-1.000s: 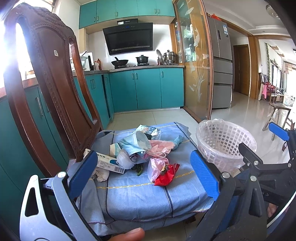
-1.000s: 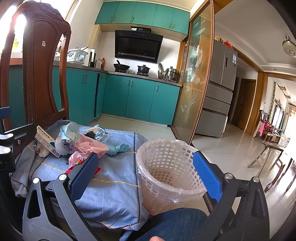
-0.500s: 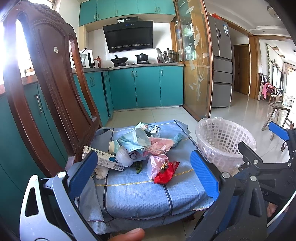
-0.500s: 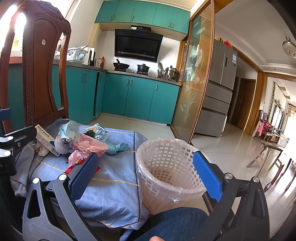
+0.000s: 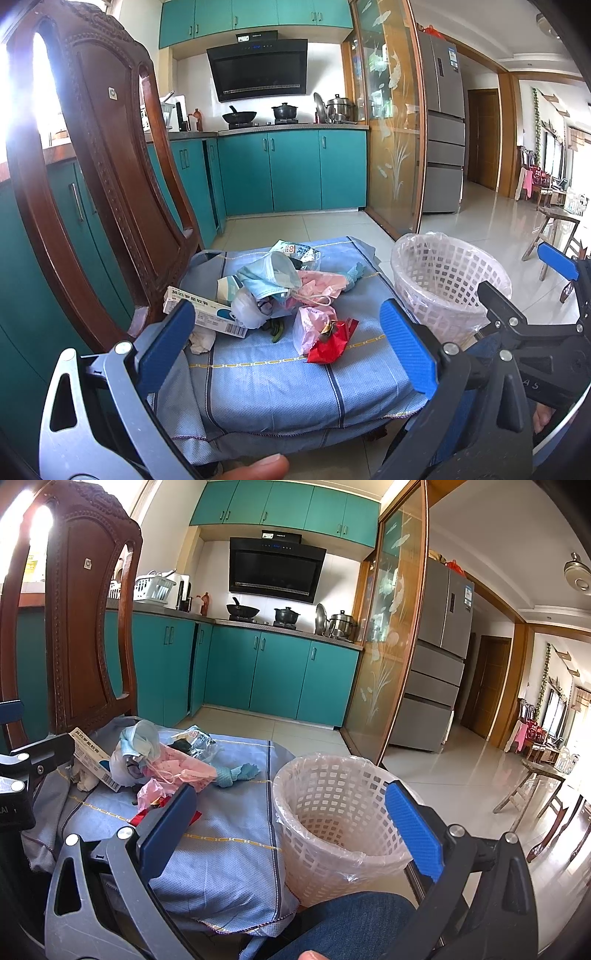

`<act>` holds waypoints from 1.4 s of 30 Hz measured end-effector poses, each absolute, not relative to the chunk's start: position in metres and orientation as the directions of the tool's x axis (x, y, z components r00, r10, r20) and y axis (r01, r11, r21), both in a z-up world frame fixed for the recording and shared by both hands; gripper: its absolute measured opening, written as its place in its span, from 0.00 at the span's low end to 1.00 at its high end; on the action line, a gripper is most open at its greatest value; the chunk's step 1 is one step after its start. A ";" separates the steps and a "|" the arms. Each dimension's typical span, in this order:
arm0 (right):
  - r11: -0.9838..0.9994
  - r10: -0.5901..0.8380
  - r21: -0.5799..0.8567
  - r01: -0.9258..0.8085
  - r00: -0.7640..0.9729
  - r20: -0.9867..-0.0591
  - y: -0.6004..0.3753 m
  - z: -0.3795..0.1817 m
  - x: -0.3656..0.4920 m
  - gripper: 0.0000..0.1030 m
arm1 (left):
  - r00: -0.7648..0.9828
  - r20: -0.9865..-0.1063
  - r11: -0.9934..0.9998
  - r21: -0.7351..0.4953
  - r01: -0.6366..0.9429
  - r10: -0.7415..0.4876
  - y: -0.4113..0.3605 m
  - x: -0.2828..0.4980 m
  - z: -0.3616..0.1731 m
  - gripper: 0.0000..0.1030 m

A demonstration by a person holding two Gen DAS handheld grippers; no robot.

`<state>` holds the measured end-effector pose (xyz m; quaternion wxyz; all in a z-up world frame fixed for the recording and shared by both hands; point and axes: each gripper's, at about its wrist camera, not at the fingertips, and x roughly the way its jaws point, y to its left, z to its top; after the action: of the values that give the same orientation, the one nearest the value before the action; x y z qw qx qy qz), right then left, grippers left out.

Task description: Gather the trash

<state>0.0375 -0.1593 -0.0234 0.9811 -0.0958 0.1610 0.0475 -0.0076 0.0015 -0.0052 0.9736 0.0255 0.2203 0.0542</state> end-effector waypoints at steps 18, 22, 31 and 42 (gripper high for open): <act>0.978 0.082 -0.155 -0.141 0.937 -0.338 -0.159 -0.027 0.040 0.97 | 0.888 -0.443 0.992 0.069 -0.107 0.127 0.004 -0.008 -0.005 0.97; 0.978 0.082 -0.155 -0.141 0.938 -0.337 -0.159 -0.027 0.040 0.97 | 0.888 -0.444 0.992 0.068 -0.105 0.124 0.004 -0.008 -0.005 0.97; 0.976 0.085 -0.159 -0.146 0.936 -0.342 -0.157 -0.030 0.038 0.97 | 0.884 -0.451 0.992 0.062 -0.109 0.126 0.005 -0.008 -0.008 0.97; 0.976 0.086 -0.161 -0.150 0.934 -0.347 -0.156 -0.030 0.039 0.97 | 0.880 -0.459 0.992 0.059 -0.110 0.124 0.009 -0.006 -0.009 0.97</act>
<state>0.0388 -0.1557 -0.0297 0.9789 -0.0927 0.1716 0.0604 -0.0058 0.0089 -0.0086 0.9693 0.0157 0.2378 0.0604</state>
